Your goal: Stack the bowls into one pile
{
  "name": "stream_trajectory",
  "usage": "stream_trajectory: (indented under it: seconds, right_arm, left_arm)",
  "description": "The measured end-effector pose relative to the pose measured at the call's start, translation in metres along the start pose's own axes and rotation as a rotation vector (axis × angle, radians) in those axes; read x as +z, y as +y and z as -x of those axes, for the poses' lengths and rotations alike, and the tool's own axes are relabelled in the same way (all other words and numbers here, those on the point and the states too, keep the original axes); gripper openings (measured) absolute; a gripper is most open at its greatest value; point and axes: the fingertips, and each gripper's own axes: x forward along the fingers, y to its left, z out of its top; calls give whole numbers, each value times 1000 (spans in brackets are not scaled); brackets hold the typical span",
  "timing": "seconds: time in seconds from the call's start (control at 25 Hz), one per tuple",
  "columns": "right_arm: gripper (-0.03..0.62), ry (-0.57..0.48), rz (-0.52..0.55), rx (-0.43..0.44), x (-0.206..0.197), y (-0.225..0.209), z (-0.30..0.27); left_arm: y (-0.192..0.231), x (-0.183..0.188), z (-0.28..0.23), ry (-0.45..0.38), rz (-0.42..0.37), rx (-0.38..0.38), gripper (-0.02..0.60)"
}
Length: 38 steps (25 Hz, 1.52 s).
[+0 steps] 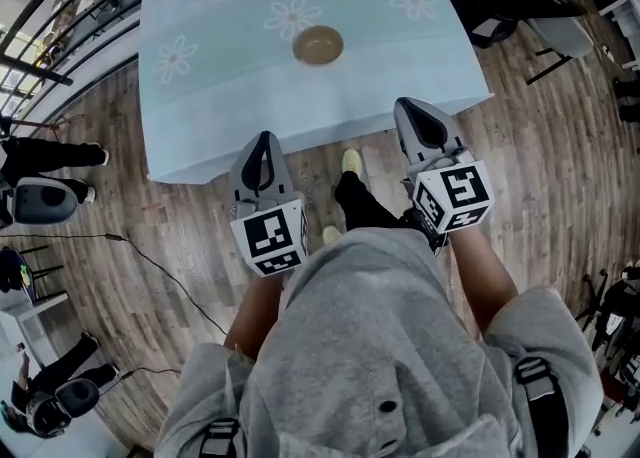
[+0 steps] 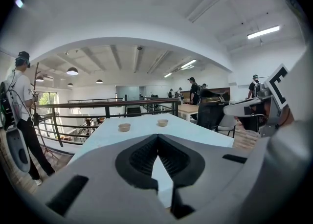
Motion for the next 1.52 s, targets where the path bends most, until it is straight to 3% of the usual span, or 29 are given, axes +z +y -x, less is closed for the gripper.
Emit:
stream_trajectory:
  seconds: [0.52,1.08,1.52]
  right_arm:
    - [27,11,41,35,27,-68,-78]
    - [28,-7,-5,63,34,-131,-134]
    - [28,-8,102,117,53,-160,-193]
  left_arm:
    - [6,37,-87,11,-22,37,18]
    - [-3,56,-156,55,-67,60,18]
    - [23,57,-184,58,-60,150,18]
